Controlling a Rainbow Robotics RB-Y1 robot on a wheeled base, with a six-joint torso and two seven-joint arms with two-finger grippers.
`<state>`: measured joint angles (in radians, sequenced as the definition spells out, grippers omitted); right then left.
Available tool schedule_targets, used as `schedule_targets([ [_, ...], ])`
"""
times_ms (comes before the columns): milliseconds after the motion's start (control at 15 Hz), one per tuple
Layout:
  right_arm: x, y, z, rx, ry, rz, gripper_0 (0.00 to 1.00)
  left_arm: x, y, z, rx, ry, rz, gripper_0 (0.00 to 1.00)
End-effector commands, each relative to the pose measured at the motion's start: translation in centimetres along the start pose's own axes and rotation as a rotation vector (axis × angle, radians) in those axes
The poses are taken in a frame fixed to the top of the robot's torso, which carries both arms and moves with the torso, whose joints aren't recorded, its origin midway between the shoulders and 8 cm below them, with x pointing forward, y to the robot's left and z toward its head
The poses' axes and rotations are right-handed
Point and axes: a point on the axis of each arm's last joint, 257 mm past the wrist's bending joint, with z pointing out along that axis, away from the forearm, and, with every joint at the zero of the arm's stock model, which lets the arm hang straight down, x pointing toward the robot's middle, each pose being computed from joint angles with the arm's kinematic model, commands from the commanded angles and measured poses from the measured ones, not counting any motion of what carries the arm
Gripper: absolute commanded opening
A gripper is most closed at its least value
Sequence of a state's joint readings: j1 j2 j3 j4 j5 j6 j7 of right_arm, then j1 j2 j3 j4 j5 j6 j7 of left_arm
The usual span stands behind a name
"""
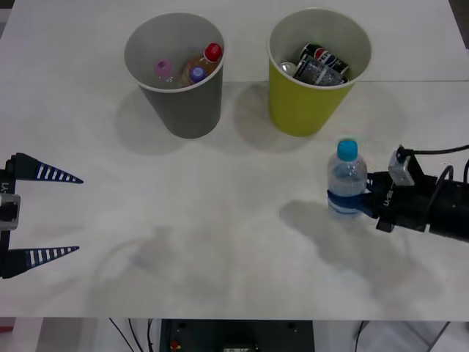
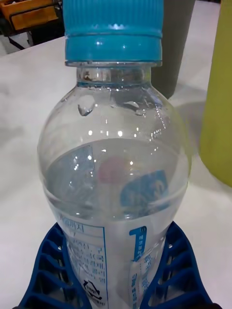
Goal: Put the can into the green bin and the plastic bottle into the gray bin
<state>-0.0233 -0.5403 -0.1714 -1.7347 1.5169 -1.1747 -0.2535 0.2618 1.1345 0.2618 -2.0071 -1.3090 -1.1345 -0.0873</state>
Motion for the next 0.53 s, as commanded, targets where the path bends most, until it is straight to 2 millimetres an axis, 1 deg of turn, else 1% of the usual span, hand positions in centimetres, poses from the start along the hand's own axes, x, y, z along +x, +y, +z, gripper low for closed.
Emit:
schedule_targets([
  [67,-2.5,0.6,-0.5,-0.009,0.045,0.069,0.00,0.0,0.0,0.0,0.000,0.000,0.000,1.00],
  [267,-5.5,1.4,-1.0,-0.001,0.096,0.149,0.00,0.0,0.0,0.0,0.000,0.000,0.000,1.00],
  [533,-10.0,2.5,-0.3,-0.026,0.111,0.210,0.00,0.0,0.0,0.0,0.000,0.000,0.000,1.00],
])
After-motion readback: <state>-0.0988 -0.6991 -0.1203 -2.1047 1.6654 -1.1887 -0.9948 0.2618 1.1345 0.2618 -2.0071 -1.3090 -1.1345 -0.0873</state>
